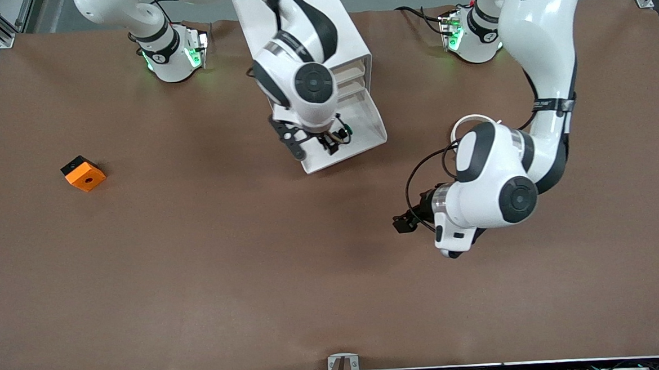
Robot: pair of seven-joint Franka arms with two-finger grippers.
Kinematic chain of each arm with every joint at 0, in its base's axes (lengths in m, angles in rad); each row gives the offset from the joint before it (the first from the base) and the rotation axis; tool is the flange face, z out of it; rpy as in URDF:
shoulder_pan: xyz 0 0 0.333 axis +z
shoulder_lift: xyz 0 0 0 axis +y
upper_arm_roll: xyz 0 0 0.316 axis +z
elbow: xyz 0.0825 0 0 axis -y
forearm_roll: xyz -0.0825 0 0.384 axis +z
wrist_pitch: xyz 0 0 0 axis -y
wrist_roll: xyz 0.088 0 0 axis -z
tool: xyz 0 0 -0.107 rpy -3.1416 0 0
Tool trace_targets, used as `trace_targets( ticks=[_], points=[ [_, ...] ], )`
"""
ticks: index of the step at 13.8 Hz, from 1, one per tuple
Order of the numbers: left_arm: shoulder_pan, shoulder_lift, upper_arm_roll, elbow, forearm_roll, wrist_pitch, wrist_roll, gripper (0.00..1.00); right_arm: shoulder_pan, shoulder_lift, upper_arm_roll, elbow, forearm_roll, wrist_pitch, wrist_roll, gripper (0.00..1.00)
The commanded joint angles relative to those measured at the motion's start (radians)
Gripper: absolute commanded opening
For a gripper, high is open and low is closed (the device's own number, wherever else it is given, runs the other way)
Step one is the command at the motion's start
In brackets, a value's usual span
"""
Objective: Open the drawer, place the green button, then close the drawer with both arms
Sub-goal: 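Lower the button into the open drawer and open the right gripper, then retract the right gripper while the left gripper moves to the drawer front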
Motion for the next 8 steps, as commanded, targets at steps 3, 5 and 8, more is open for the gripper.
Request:
trace_targets(
  ticks=[3,5,8],
  points=[
    [-0.058,-0.028,-0.02,-0.133,0.067,0.18,0.054,1.0,-0.197,-0.069,0.008,0.126,-0.017,-0.289,-0.288,1.0],
    [-0.087,-0.028,-0.023,-0.224,0.067,0.335,0.054,1.0,-0.295,-0.118,0.005,0.119,-0.035,-0.332,-0.547,1.0],
    [-0.112,-0.008,-0.023,-0.264,0.068,0.417,0.056,1.0,-0.458,-0.15,0.005,0.114,-0.069,-0.374,-0.992,1.0]
  ],
)
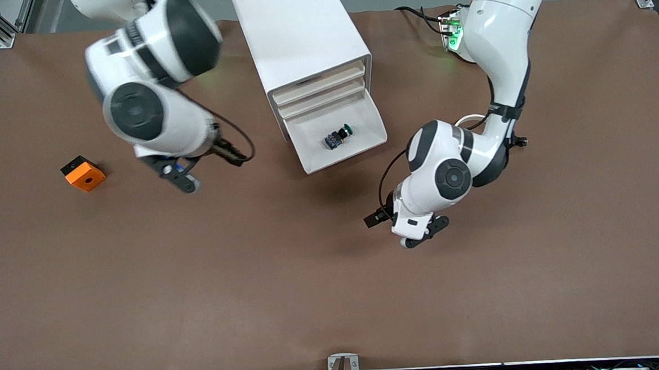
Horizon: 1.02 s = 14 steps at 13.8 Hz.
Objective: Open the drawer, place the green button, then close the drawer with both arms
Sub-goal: 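Retract the right gripper while the left gripper moves to the drawer front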
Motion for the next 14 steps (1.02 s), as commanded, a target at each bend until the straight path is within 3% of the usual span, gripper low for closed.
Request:
trace_targets(
  ticks=[1,4,7,12,14],
  points=[
    [-0.016,-0.001,-0.001,-0.037,0.02,0.035,0.015,1.0,-0.133,-0.04,0.018,-0.015,-0.044,-0.02,-0.326,1.0],
    [-0.04,0.016,0.0,-0.037,0.022,0.055,0.023,1.0,-0.263,-0.063,0.018,-0.05,-0.091,0.012,-0.656,1.0],
    [-0.044,0.028,0.0,-0.039,0.023,0.072,0.024,1.0,-0.375,-0.129,0.018,-0.176,-0.11,0.145,-0.957,1.0],
    [-0.044,0.019,-0.001,-0.065,0.022,0.05,0.018,1.0,-0.385,-0.398,0.017,-0.585,-0.154,0.456,-0.976,1.0],
    [-0.045,0.019,0.002,-0.063,0.02,0.035,0.014,1.0,-0.389,-0.404,0.017,-0.592,-0.154,0.458,-0.976,1.0]
  ],
)
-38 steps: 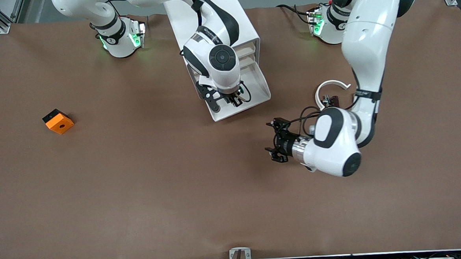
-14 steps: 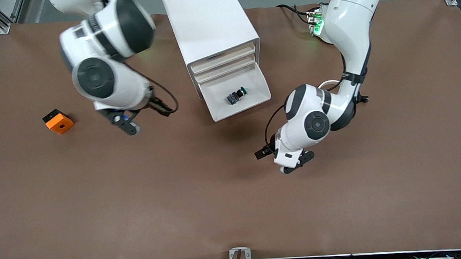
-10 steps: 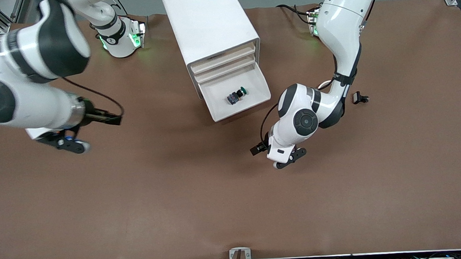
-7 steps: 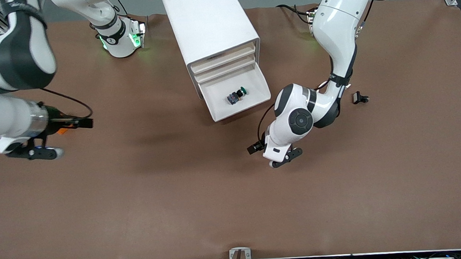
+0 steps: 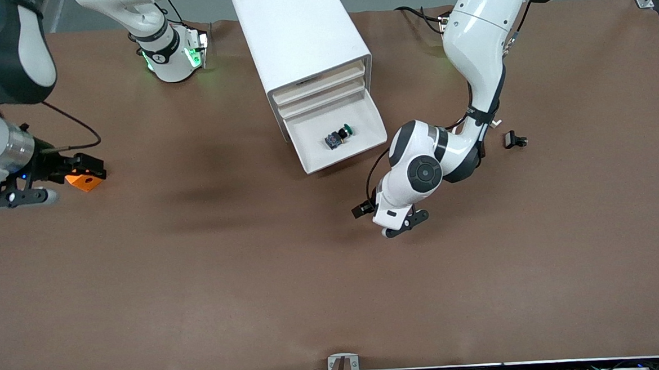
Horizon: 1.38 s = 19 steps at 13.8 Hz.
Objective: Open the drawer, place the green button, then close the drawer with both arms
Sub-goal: 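Retract the right gripper while the left gripper moves to the drawer front, then push the drawer closed into the cabinet with the left gripper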
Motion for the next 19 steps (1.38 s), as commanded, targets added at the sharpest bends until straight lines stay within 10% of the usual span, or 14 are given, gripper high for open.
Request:
trace_targets(
  ticks=[1,19],
  points=[
    [0.001,-0.012,0.003,-0.014,0.019,-0.015,-0.005,1.0,-0.013,-0.066,0.006,-0.08,-0.02,0.036,-0.007,1.0],
    [-0.154,-0.072,-0.042,-0.164,0.022,-0.048,-0.12,1.0,-0.071,-0.049,0.005,0.159,-0.065,-0.102,-0.039,1.0]
  ],
)
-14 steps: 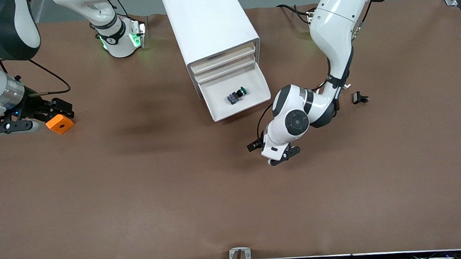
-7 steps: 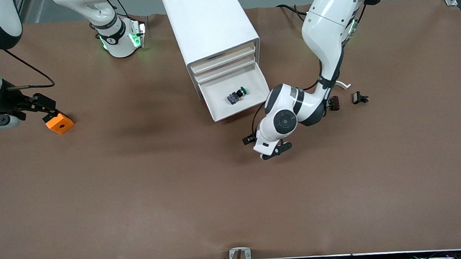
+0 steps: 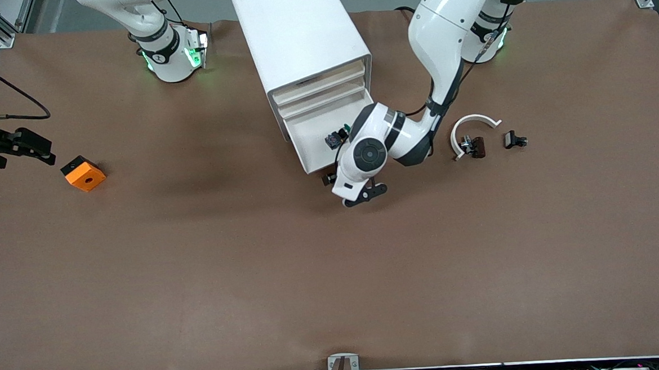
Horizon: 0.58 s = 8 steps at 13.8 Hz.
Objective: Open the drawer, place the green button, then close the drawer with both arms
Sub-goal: 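Push the drawer closed into the cabinet with the left gripper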
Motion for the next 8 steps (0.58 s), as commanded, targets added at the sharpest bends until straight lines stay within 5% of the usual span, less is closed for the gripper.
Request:
trace_targets(
  ticks=[1,8],
  points=[
    [0.002,-0.115,-0.01,-0.128,0.02,-0.007,-0.021,1.0,-0.014,0.005,0.012,0.032,-0.009,-0.015,0.005,1.0],
    [-0.001,-0.141,-0.108,-0.168,0.02,-0.006,-0.105,1.0,-0.014,0.016,0.016,0.114,0.003,-0.038,-0.008,1.0]
  ],
)
